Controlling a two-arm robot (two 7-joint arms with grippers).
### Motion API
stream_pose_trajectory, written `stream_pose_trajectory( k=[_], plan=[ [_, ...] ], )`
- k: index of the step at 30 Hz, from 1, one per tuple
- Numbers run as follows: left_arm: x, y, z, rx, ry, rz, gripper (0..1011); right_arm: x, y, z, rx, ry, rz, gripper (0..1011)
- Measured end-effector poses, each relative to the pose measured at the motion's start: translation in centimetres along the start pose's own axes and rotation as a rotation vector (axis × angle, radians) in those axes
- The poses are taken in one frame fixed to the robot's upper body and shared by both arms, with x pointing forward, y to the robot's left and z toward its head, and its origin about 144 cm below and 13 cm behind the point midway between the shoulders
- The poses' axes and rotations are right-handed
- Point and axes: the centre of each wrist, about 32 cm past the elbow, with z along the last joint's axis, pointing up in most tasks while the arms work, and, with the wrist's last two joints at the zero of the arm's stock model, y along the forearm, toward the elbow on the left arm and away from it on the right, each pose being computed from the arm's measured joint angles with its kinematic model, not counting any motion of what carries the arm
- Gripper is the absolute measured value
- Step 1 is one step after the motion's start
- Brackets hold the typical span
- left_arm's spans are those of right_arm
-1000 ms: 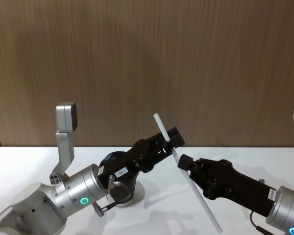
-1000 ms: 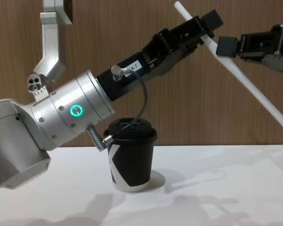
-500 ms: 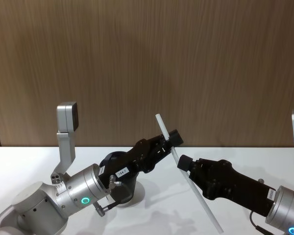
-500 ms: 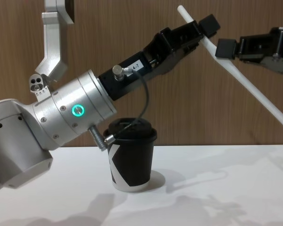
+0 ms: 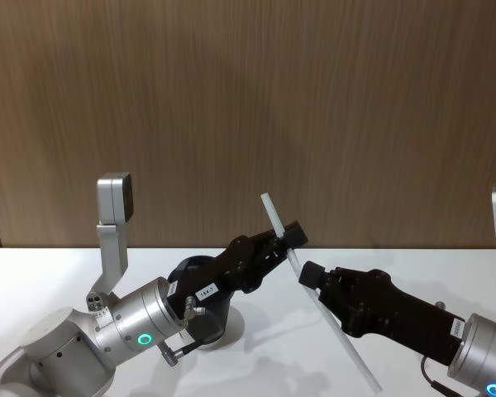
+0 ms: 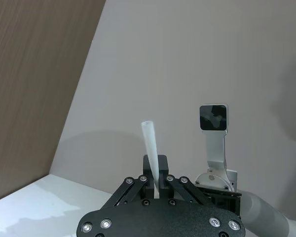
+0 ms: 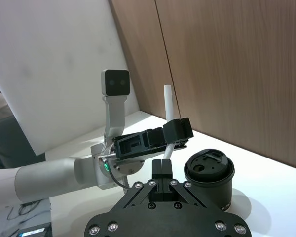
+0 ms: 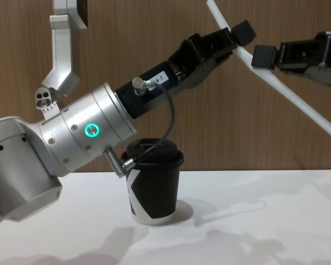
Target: Pick up the straw with one hand, pass it to the other hand, and insert it into the cup.
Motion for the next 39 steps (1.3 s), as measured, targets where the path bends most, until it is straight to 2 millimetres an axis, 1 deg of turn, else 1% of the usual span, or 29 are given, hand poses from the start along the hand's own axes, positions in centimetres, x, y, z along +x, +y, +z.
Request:
stream_pose_trajectory(
  k=[1,4,5,7,8,9,10,13,14,15,16,17,19,20,21,22,24,25,26,28,29,33,34,37,39],
  plan=[
    [0.0,0.0,0.0,0.0,0.0,0.0,52,0.0,0.0,0.0,0.0,0.0,0.0,0],
    [0.02,0.02,0.02,-0.001,0.0,0.001,33,0.0,0.01,0.0,0.0,0.0,0.001,42],
    [0.02,0.03,0.02,-0.001,0.0,0.001,27,0.0,0.01,0.01,0.0,0.0,0.001,83],
    [0.02,0.03,0.02,-0.001,0.0,0.001,19,0.0,0.01,0.0,-0.001,0.0,0.001,115],
    [0.02,0.02,0.03,-0.001,-0.001,0.001,15,0.0,0.01,0.0,-0.001,-0.001,0.001,169],
    [0.02,0.02,0.03,-0.001,-0.001,0.001,5,0.0,0.01,0.0,-0.001,-0.001,0.001,180],
    [0.03,0.02,0.03,-0.001,-0.001,0.001,5,0.0,0.01,0.0,-0.001,-0.001,0.001,223],
    [0.02,0.02,0.03,-0.001,-0.001,0.001,5,0.0,0.01,0.0,-0.001,-0.001,0.001,298],
    [0.02,0.03,0.03,-0.001,-0.001,0.001,5,0.0,0.0,0.0,-0.001,-0.001,0.001,338],
    [0.02,0.02,0.03,-0.001,-0.001,0.001,5,0.0,0.0,0.0,-0.001,-0.001,0.001,338],
    [0.02,0.01,0.03,-0.001,-0.001,0.001,5,0.0,0.0,0.01,-0.001,-0.001,0.001,397],
    [0.02,0.01,0.03,-0.001,-0.001,0.001,5,0.0,0.0,0.0,-0.001,-0.001,0.001,417],
    [0.02,0.01,0.03,-0.001,-0.001,0.001,5,0.0,0.0,0.01,-0.001,-0.001,0.001,499],
    [0.02,0.01,0.02,-0.001,0.0,0.001,5,0.0,0.0,0.01,-0.001,-0.001,0.001,499],
    [0.02,0.01,0.03,-0.001,-0.001,0.001,5,0.0,0.0,0.01,-0.001,-0.001,0.001,556],
    [0.02,0.01,0.03,-0.001,-0.001,0.0,5,0.0,0.0,0.01,-0.001,-0.001,0.001,566],
    [0.02,0.0,0.02,-0.001,0.0,0.0,5,0.0,0.0,0.01,-0.001,-0.001,0.001,654],
    [0.02,0.0,0.02,-0.001,0.0,0.0,5,0.0,0.0,0.01,-0.001,-0.001,0.001,676],
    [0.02,0.0,0.02,-0.001,0.0,0.0,5,0.0,0.0,0.01,-0.001,-0.001,0.001,736],
    [0.01,-0.01,0.04,-0.001,-0.001,0.0,5,0.0,0.0,0.01,-0.001,-0.001,0.001,764],
    [0.0,-0.02,0.04,-0.001,-0.001,0.0,5,0.0,0.0,0.01,-0.001,-0.001,0.001,829],
    [-0.12,-0.05,0.12,-0.001,-0.005,0.0,5,0.0,0.0,0.01,-0.001,-0.001,0.0,892],
    [-0.17,-0.05,0.17,-0.001,-0.007,0.001,5,0.0,0.0,0.01,-0.001,-0.001,0.0,938],
    [-0.31,-0.03,0.3,0.001,-0.013,0.003,5,0.0,0.0,0.01,-0.001,-0.001,0.0,1001],
    [-0.49,0.02,0.46,0.003,-0.019,0.004,5,0.0,0.0,0.01,-0.001,-0.001,0.0,1001]
  ],
)
